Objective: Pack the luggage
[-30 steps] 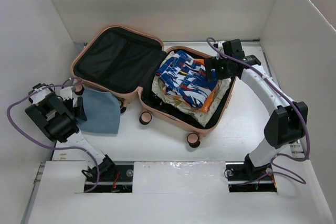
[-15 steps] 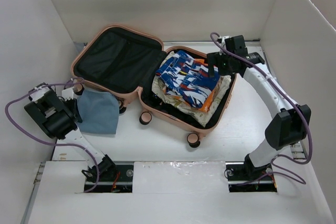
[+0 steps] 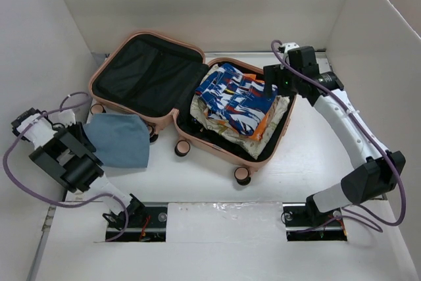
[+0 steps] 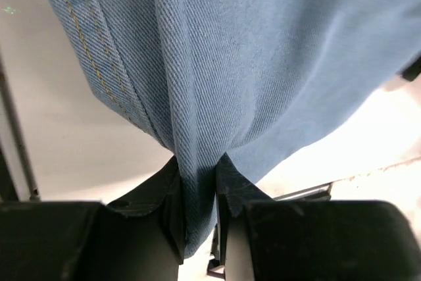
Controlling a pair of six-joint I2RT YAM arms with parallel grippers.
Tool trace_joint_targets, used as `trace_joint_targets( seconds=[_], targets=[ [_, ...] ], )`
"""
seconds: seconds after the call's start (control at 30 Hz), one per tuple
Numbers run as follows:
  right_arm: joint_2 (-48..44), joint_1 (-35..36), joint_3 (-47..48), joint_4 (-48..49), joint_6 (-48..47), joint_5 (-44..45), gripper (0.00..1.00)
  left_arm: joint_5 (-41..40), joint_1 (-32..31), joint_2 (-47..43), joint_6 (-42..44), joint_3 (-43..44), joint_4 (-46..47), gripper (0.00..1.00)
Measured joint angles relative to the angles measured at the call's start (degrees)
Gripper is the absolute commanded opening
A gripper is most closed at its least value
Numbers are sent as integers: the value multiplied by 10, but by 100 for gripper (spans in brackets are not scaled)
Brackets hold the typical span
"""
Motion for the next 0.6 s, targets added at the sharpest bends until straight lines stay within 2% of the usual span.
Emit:
trace_joint_targets(
  seconds=[0.13,0.4,0.6],
  targets=[
    [-2,58,0,-8,11,20,98,17,-1,-73,-17,1,-8,0],
    [9,264,-18,64,54,-26,98,24,-32,-164,-56,55,-28,0],
    [66,294,0,98,68,-50,98,28,-119,-193,-111,142,-29,0]
  ],
)
